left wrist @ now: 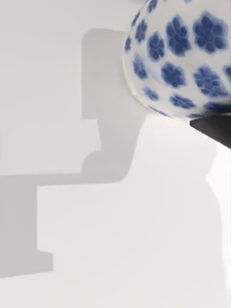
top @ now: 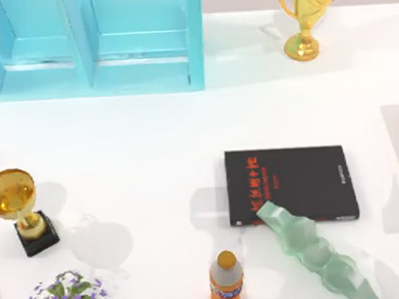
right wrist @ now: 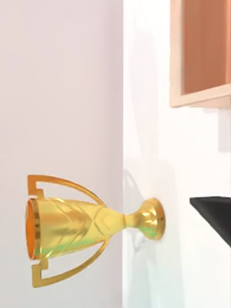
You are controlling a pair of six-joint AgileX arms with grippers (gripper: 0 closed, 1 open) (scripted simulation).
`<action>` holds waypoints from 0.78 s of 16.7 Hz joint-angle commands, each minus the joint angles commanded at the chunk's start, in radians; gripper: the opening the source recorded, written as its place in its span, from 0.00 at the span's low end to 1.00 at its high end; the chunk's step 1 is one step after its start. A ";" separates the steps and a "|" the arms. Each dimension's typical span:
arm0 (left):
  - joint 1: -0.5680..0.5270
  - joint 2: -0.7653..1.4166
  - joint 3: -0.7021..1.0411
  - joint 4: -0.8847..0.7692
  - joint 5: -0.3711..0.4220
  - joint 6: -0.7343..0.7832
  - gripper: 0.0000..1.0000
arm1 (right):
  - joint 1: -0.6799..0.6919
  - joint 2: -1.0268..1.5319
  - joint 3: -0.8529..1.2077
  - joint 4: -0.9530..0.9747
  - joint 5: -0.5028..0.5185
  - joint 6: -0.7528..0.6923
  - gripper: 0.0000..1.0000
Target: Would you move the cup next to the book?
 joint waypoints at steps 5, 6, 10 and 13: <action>0.000 0.000 0.000 0.000 0.000 0.000 0.00 | 0.000 0.000 0.000 0.000 0.000 0.000 1.00; 0.000 0.000 0.000 0.000 0.000 0.000 0.00 | 0.000 0.000 0.000 0.000 0.000 0.000 1.00; 0.000 0.000 0.000 0.000 0.000 0.000 0.00 | 0.000 0.000 0.000 0.000 0.000 0.000 1.00; -0.002 -0.001 0.000 0.000 0.000 0.002 0.00 | 0.000 0.000 0.000 0.000 0.000 0.000 1.00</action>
